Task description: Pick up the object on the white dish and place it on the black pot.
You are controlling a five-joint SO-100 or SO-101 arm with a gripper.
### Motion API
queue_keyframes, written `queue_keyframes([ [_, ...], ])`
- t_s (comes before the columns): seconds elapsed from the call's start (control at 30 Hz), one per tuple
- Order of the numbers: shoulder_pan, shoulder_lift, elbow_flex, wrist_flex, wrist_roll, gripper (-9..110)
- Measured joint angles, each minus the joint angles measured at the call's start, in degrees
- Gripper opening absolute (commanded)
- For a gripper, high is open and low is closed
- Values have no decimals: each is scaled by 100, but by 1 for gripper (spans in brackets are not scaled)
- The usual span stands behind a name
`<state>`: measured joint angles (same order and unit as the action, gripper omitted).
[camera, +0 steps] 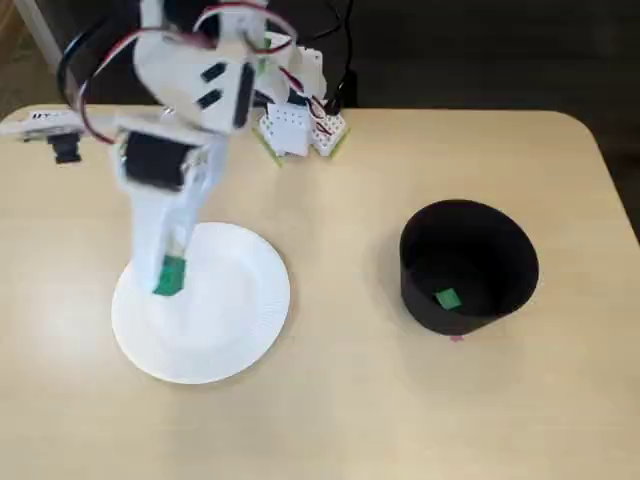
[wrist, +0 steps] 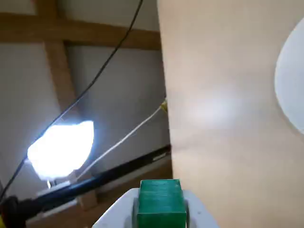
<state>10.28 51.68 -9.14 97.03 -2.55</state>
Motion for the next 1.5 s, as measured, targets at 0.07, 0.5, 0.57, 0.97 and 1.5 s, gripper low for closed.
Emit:
queue_keyframes([
  [0.07,-492,290,-35,0,35,0],
  [0.5,-3902,589,-26,9,-88,0],
  [0.57,-4157,580,237,9,-88,0],
  [0.97,-4412,0,2373,9,-88,0],
  [1.5,-4245,-1230,2927,0,-97,0],
])
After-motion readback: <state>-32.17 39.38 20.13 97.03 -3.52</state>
